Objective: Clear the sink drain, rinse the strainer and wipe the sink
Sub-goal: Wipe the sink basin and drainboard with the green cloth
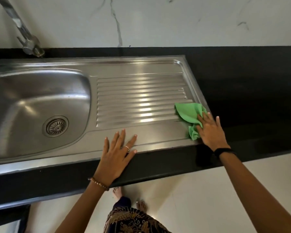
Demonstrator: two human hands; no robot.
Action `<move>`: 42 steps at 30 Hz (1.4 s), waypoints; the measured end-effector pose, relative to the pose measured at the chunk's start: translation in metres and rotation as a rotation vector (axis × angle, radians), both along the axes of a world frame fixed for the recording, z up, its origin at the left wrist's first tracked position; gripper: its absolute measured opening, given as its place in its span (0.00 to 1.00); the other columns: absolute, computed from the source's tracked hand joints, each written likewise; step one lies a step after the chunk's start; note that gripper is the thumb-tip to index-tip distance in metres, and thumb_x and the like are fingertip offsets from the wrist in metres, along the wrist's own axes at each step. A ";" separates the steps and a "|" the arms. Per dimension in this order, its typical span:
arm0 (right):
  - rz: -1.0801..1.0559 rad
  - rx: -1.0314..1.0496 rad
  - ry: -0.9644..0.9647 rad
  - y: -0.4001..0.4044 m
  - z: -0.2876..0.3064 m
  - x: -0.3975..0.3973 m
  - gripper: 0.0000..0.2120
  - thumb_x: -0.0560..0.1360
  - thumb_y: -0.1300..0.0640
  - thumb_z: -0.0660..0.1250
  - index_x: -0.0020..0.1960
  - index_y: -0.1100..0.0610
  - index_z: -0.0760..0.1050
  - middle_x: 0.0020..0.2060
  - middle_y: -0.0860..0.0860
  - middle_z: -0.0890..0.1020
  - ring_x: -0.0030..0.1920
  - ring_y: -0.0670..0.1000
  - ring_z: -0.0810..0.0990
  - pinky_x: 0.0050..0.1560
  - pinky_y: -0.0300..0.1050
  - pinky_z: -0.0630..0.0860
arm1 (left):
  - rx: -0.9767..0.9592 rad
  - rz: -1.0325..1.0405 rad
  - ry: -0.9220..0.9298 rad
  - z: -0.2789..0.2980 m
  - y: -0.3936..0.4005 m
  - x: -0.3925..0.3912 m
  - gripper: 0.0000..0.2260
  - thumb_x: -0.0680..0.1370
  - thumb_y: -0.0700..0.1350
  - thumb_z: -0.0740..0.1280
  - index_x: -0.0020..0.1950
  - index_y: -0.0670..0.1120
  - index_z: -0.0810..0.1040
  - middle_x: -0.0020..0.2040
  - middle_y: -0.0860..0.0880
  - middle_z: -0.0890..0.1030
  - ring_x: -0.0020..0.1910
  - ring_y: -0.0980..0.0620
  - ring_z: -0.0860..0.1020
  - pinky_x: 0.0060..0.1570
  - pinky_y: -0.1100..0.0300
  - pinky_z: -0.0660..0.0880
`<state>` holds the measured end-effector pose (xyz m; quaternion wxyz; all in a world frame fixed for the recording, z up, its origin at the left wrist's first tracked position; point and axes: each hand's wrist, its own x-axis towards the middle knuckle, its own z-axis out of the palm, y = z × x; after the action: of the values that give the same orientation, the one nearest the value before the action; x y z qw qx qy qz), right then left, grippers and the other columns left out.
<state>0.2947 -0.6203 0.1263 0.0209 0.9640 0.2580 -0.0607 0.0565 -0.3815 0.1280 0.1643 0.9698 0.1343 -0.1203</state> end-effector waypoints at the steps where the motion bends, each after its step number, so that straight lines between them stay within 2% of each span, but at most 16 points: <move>1: 0.007 -0.008 0.006 -0.006 0.000 -0.002 0.23 0.80 0.54 0.54 0.73 0.59 0.59 0.75 0.58 0.60 0.76 0.57 0.52 0.74 0.57 0.45 | 0.014 0.001 -0.012 0.001 0.002 -0.005 0.32 0.67 0.63 0.30 0.71 0.57 0.35 0.75 0.43 0.35 0.74 0.43 0.36 0.72 0.44 0.36; 3: 0.011 0.041 0.030 -0.012 0.003 -0.014 0.22 0.80 0.54 0.55 0.72 0.59 0.62 0.74 0.58 0.61 0.76 0.58 0.53 0.75 0.55 0.46 | 0.082 -0.006 -0.082 0.001 0.006 -0.018 0.30 0.74 0.62 0.36 0.74 0.52 0.44 0.75 0.39 0.42 0.74 0.36 0.42 0.71 0.36 0.43; 5: -0.008 0.165 0.062 -0.012 0.007 -0.032 0.20 0.79 0.56 0.57 0.69 0.61 0.67 0.71 0.60 0.67 0.74 0.58 0.58 0.76 0.55 0.49 | 0.149 -0.018 -0.095 -0.002 0.017 -0.033 0.23 0.80 0.49 0.55 0.73 0.49 0.51 0.75 0.37 0.48 0.73 0.32 0.45 0.67 0.28 0.49; 8: -0.111 0.347 0.115 -0.008 0.015 -0.065 0.18 0.78 0.58 0.59 0.65 0.65 0.70 0.67 0.64 0.71 0.71 0.61 0.64 0.74 0.57 0.57 | 0.177 0.023 -0.018 -0.005 0.036 -0.055 0.38 0.72 0.39 0.70 0.74 0.52 0.51 0.76 0.40 0.46 0.73 0.33 0.41 0.66 0.26 0.47; 11: -0.187 0.402 0.160 0.010 0.021 -0.090 0.17 0.79 0.58 0.59 0.63 0.67 0.70 0.64 0.65 0.73 0.67 0.62 0.69 0.70 0.57 0.62 | 0.165 0.070 -0.021 -0.002 0.053 -0.072 0.40 0.66 0.37 0.76 0.72 0.54 0.60 0.75 0.39 0.53 0.72 0.32 0.48 0.64 0.26 0.49; 13: -0.177 0.439 0.183 0.034 0.024 -0.107 0.16 0.79 0.57 0.58 0.62 0.67 0.71 0.62 0.64 0.75 0.64 0.61 0.71 0.70 0.54 0.62 | 0.194 0.099 0.012 -0.003 0.065 -0.083 0.37 0.68 0.38 0.74 0.73 0.50 0.60 0.76 0.39 0.48 0.73 0.33 0.44 0.66 0.26 0.47; 17: -0.037 0.477 0.226 0.102 0.018 -0.161 0.21 0.79 0.55 0.56 0.69 0.63 0.65 0.70 0.60 0.68 0.72 0.57 0.62 0.74 0.47 0.52 | 0.169 0.156 0.060 -0.004 0.085 -0.102 0.35 0.76 0.43 0.66 0.74 0.51 0.46 0.73 0.43 0.34 0.73 0.37 0.34 0.70 0.32 0.40; 19: 0.096 0.494 0.253 0.148 0.012 -0.196 0.22 0.79 0.53 0.56 0.69 0.62 0.66 0.71 0.58 0.68 0.73 0.55 0.61 0.75 0.44 0.47 | 0.201 0.169 0.096 0.000 0.095 -0.111 0.26 0.81 0.51 0.50 0.75 0.52 0.40 0.74 0.43 0.31 0.73 0.38 0.33 0.71 0.35 0.40; 20: 0.167 0.492 0.267 0.172 0.009 -0.213 0.21 0.78 0.53 0.57 0.68 0.61 0.68 0.71 0.58 0.68 0.73 0.54 0.61 0.76 0.44 0.46 | 0.191 0.198 0.123 0.004 0.101 -0.114 0.25 0.79 0.57 0.35 0.75 0.50 0.40 0.74 0.43 0.32 0.74 0.39 0.34 0.71 0.36 0.38; 21: 0.230 0.482 0.275 0.192 0.008 -0.226 0.20 0.78 0.52 0.57 0.66 0.60 0.70 0.71 0.57 0.68 0.73 0.53 0.62 0.76 0.45 0.46 | 0.165 0.221 0.122 0.005 0.106 -0.118 0.36 0.71 0.60 0.21 0.75 0.49 0.40 0.75 0.43 0.33 0.74 0.40 0.35 0.71 0.38 0.37; 22: 0.276 0.466 0.280 0.210 0.007 -0.237 0.20 0.77 0.51 0.57 0.65 0.60 0.72 0.70 0.57 0.69 0.73 0.53 0.62 0.77 0.46 0.46 | 0.171 0.196 0.159 0.007 0.110 -0.122 0.44 0.64 0.61 0.14 0.75 0.49 0.42 0.75 0.42 0.35 0.74 0.40 0.36 0.71 0.38 0.37; 27: 0.266 0.412 0.277 0.223 0.003 -0.238 0.20 0.79 0.52 0.54 0.70 0.56 0.67 0.74 0.56 0.63 0.75 0.53 0.57 0.77 0.48 0.44 | 0.022 0.314 0.091 0.000 0.136 -0.130 0.27 0.77 0.57 0.40 0.75 0.51 0.40 0.77 0.46 0.40 0.76 0.46 0.39 0.72 0.40 0.37; 30: 0.103 0.306 0.202 0.202 -0.004 -0.201 0.23 0.80 0.53 0.52 0.73 0.56 0.59 0.76 0.58 0.54 0.76 0.55 0.51 0.75 0.49 0.41 | -0.015 0.316 0.043 -0.005 0.151 -0.135 0.28 0.79 0.56 0.50 0.75 0.52 0.41 0.78 0.47 0.44 0.76 0.49 0.40 0.72 0.42 0.38; 35: -0.193 0.205 0.200 0.222 -0.006 -0.150 0.28 0.81 0.51 0.50 0.75 0.64 0.49 0.75 0.66 0.44 0.76 0.61 0.43 0.75 0.55 0.41 | -0.100 0.295 -0.020 -0.007 0.165 -0.148 0.30 0.76 0.64 0.45 0.70 0.56 0.33 0.78 0.49 0.45 0.75 0.52 0.40 0.72 0.45 0.35; 39: 0.093 0.216 0.217 0.271 -0.017 -0.167 0.28 0.81 0.46 0.48 0.76 0.55 0.43 0.76 0.58 0.39 0.76 0.55 0.37 0.73 0.49 0.35 | -0.013 0.281 -0.024 -0.006 0.177 -0.161 0.41 0.60 0.72 0.21 0.70 0.55 0.31 0.77 0.50 0.42 0.75 0.51 0.38 0.71 0.44 0.36; 42: 0.313 0.184 0.214 0.281 -0.020 -0.191 0.26 0.81 0.47 0.49 0.76 0.52 0.46 0.77 0.54 0.41 0.77 0.52 0.40 0.74 0.46 0.36 | 0.004 0.322 -0.010 -0.008 0.188 -0.173 0.44 0.57 0.72 0.18 0.70 0.55 0.32 0.77 0.49 0.42 0.76 0.50 0.40 0.71 0.44 0.36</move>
<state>0.1035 -0.3389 0.1065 -0.0854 0.8982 0.4096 -0.1347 -0.1167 -0.1931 0.1202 0.1801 0.9367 0.2874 -0.0872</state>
